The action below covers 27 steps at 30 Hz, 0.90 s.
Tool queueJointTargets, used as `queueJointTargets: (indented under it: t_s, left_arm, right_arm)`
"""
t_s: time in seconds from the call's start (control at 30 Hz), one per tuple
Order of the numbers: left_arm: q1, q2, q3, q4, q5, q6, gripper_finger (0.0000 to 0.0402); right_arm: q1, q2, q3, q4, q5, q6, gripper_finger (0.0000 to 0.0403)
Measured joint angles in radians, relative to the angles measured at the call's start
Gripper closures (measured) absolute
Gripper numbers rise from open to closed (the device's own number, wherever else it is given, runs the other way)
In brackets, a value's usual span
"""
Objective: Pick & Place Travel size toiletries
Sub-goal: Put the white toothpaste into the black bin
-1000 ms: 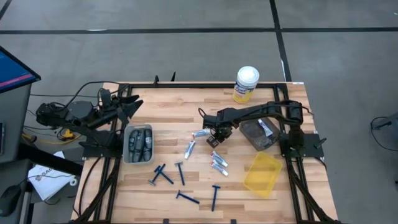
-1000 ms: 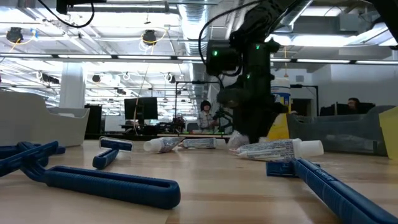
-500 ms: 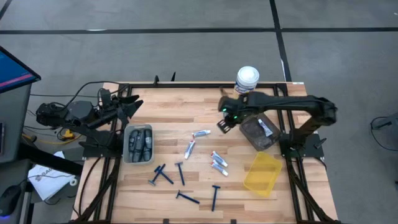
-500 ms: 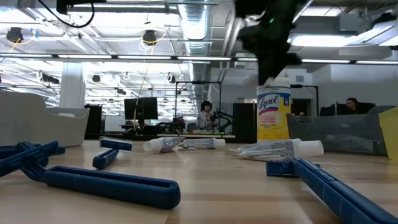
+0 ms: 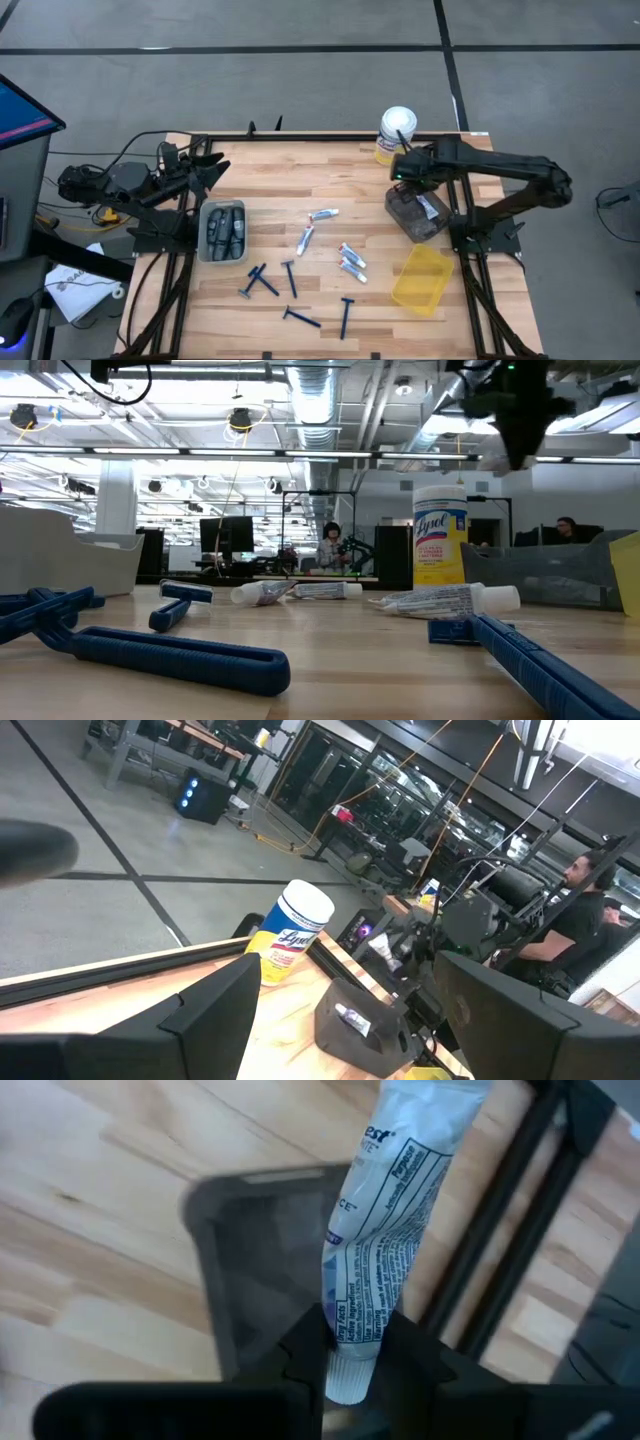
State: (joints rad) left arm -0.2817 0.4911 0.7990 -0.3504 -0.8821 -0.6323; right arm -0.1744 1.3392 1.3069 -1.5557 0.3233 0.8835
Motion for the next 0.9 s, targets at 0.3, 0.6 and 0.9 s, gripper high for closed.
queueJointTargets:
  t_s: [0.3, 0.6, 0.9]
  left_arm:
    - [0.000, 0.000, 0.000, 0.000, 0.000, 0.000, 0.0107]
    - [0.000, 0.000, 0.000, 0.000, 0.000, 0.000, 0.0107]
    - [0.000, 0.000, 0.000, 0.000, 0.000, 0.000, 0.0108]
  right_arm:
    - [0.069, -0.130, -0.216, 0.030, -0.032, 0.159, 0.0343]
    - [0.112, -0.146, -0.408, 0.206, -0.115, 0.185, 0.0338]
    - [0.127, -0.143, -0.543, 0.336, -0.149, 0.180, 0.0335]
